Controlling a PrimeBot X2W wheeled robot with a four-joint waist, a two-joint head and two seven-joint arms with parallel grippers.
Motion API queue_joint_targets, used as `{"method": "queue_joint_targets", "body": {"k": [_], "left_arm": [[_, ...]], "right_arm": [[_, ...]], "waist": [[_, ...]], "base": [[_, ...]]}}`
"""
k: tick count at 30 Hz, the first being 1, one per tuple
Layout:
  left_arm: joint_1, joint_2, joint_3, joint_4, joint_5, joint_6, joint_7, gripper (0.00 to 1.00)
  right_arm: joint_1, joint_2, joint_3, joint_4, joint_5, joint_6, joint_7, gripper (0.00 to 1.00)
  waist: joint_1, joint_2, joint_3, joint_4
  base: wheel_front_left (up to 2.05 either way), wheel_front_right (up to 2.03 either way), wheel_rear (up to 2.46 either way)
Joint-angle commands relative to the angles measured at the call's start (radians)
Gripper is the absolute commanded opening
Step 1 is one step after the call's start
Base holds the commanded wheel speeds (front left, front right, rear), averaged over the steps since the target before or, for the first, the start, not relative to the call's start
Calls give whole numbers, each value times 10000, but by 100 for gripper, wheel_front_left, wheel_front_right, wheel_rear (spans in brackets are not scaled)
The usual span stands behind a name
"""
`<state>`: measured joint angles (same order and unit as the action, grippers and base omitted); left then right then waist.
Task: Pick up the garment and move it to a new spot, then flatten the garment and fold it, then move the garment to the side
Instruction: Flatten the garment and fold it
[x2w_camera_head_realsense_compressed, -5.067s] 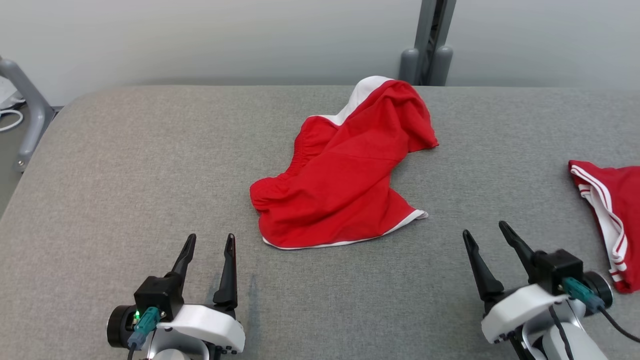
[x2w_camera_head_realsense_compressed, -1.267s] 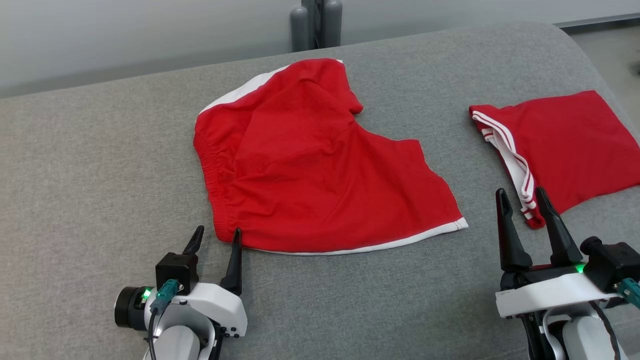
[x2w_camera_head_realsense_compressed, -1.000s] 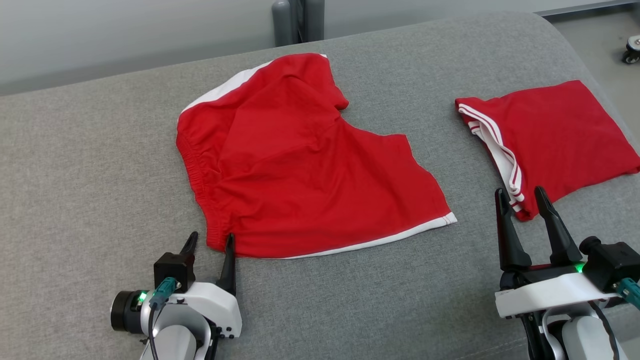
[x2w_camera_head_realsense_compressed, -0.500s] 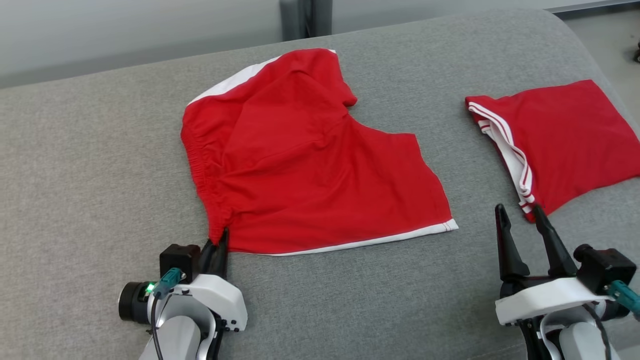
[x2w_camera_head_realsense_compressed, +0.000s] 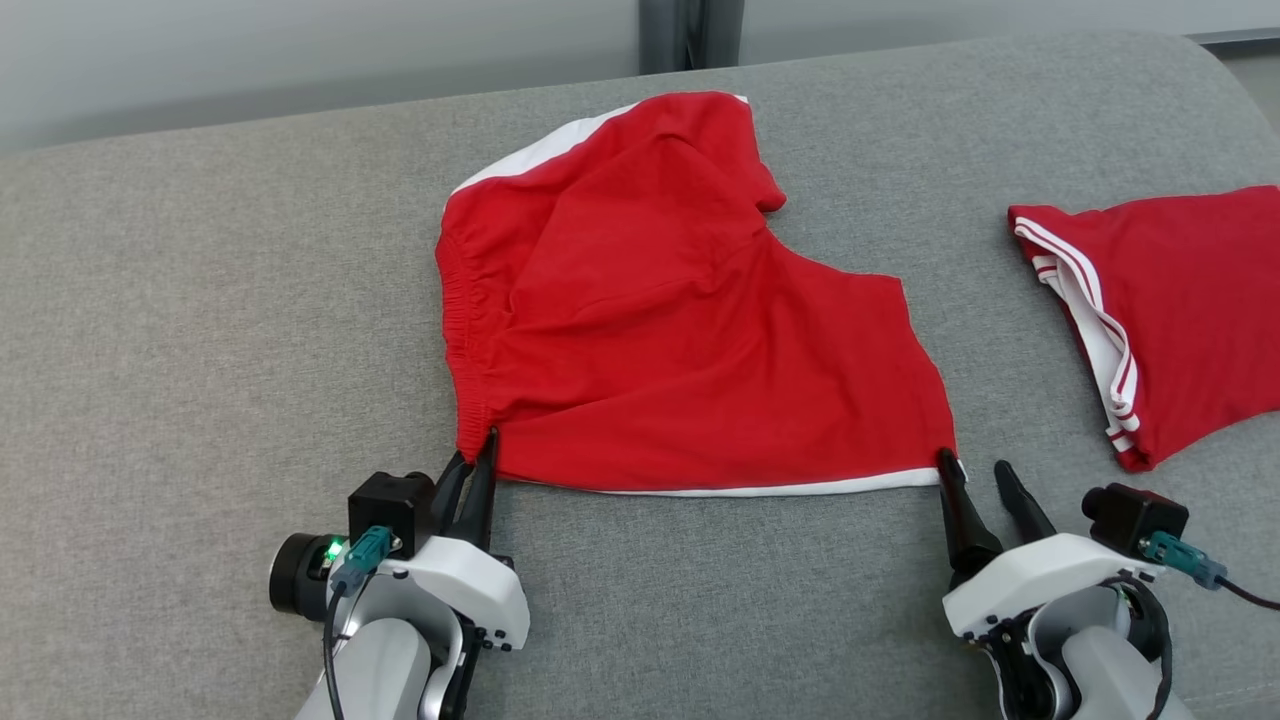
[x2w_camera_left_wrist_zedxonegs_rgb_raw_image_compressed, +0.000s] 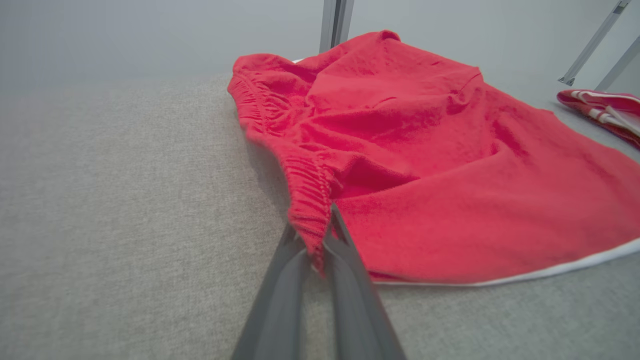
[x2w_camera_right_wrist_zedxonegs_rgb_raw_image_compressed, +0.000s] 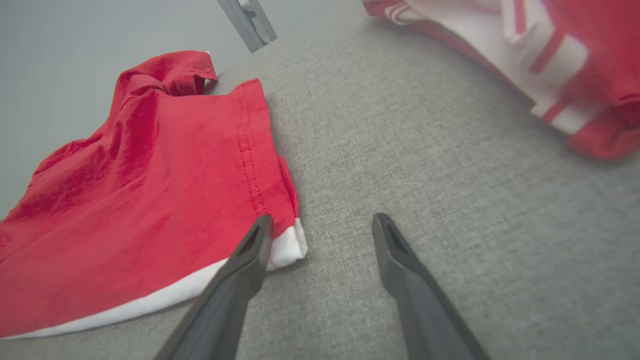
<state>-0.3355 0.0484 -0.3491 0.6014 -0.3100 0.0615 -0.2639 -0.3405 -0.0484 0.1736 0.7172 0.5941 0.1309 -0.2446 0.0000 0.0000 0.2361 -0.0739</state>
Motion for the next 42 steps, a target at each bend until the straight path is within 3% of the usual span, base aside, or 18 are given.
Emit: {"method": "queue_joint_targets", "body": {"k": [1, 7, 8, 9, 10, 11, 19, 26, 33, 42], "left_arm": [[15, 49, -29, -75, -31, 0, 4, 0], [108, 50, -259, -264, -122, 73, 4, 0], [114, 50, -278, -288, -133, 80, 4, 0], [121, 50, -288, -307, -142, 89, 4, 0], [131, 52, -290, -310, -143, 93, 4, 0], [143, 52, -285, -315, -150, 98, 4, 0], [257, 76, 26, -591, -483, 15, -2, 0], [420, 251, -45, -1289, -662, -328, 150, 0], [491, 429, 26, -2784, -1003, -478, 768, 0], [324, 361, 455, -5612, -2707, -461, 2878, 0]], "right_arm": [[-96, -47, 131, 216, 140, -5, 44, 100], [-521, 33, 1048, 975, 1338, -3, 10, 100], [-564, 44, 1250, 1026, 1552, -3, 27, 84], [-577, 58, 1521, 1042, 1796, -2, 206, 42], [-602, 75, 1785, 1071, 1807, 0, 250, 24], [-660, 62, 1924, 1103, 1781, -2, 183, 0], [-1133, -51, 1413, 931, 1282, -3, -220, 0], [-618, -64, 453, -1346, 480, -3, -219, 0], [-394, -61, 134, -3529, -552, -3, -223, 0], [-663, -55, -264, -5543, -877, -3, 498, 0]], "waist": [[0, 0, -3, 57], [0, 0, -19, 204], [0, 0, -19, 221], [0, 0, -25, 239], [0, 0, -31, 246], [0, 0, -41, 249], [0, 0, -363, 272], [0, 0, -820, 324], [0, 0, -1369, 471], [0, 0, -1718, 574]], "base": [[0, 0, 0], [0, 0, 0], [0, 0, 0], [0, 0, 0], [0, 0, 0], [0, 0, 0], [0, 0, 0], [0, 0, 0], [0, 0, 0], [0, 0, 0]]}}
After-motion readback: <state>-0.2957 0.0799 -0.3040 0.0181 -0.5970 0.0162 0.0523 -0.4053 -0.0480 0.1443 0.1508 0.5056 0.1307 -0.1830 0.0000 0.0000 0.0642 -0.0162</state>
